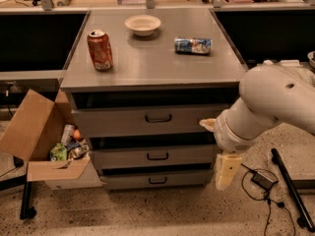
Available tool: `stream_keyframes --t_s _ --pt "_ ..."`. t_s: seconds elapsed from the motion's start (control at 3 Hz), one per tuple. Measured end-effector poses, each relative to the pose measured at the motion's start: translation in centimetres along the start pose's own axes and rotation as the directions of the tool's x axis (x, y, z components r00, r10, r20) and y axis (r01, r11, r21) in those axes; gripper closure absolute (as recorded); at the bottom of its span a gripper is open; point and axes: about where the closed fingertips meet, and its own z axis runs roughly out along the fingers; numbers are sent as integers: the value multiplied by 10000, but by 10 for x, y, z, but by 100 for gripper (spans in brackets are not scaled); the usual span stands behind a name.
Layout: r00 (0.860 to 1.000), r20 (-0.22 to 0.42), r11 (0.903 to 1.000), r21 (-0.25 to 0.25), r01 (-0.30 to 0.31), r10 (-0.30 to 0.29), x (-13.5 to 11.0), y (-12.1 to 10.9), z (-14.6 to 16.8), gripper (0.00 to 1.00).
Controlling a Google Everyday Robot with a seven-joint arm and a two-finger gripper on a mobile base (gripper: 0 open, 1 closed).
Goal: Open middle drawer
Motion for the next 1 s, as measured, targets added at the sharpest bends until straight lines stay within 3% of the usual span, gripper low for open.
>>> stream_keyframes --t_s 0.33,0.67,1.0 --pt "9980 -627 10000 -77 61 -66 61 12 74 0" --pt "9969 -721 9993 -186 315 -328 105 8 140 0" --pt "9992 63 9954 -872 403 -399 140 2 224 0"
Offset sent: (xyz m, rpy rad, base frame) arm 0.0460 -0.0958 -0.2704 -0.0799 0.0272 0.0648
